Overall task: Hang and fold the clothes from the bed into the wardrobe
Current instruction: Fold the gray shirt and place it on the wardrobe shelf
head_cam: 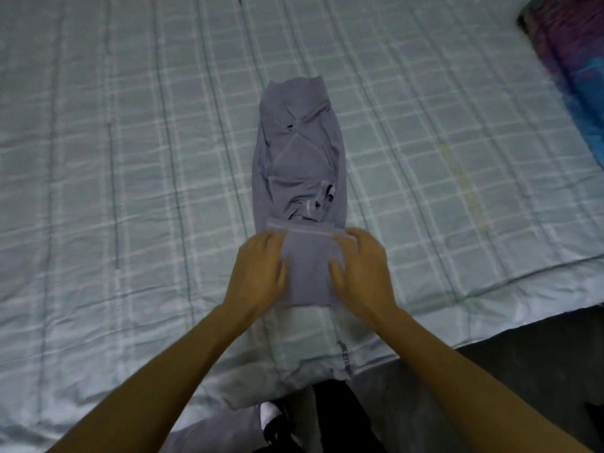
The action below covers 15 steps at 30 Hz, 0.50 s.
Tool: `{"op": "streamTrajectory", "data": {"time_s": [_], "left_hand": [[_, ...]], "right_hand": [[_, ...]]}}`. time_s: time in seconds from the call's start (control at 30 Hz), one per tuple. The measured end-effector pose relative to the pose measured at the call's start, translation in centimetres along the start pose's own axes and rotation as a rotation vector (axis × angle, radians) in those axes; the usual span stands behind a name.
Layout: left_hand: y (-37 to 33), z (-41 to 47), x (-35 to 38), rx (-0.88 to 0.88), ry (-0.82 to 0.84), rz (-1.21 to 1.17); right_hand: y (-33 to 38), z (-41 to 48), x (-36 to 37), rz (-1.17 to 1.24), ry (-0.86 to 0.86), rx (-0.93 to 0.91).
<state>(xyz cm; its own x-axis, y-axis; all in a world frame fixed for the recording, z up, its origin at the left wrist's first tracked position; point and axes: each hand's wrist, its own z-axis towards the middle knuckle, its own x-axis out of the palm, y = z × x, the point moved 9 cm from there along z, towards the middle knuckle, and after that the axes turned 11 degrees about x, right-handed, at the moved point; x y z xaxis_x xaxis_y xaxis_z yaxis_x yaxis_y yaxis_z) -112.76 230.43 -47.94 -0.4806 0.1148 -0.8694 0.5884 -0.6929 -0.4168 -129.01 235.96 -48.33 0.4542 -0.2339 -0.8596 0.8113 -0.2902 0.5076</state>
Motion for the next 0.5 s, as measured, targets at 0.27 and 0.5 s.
{"op": "streamTrajectory", "data": {"time_s": [0.27,0.5], "left_hand": [[1.0,-7.5,10.3,0.095,0.376,0.203],[0.1,-5.5,7.9,0.003,0.272,-0.068]], "right_hand": [[-2.1,-6.8,10.8,-0.335,0.332,-0.296],[-0.7,-3.8,9.0,-0.088,0.458,-0.071]]}}
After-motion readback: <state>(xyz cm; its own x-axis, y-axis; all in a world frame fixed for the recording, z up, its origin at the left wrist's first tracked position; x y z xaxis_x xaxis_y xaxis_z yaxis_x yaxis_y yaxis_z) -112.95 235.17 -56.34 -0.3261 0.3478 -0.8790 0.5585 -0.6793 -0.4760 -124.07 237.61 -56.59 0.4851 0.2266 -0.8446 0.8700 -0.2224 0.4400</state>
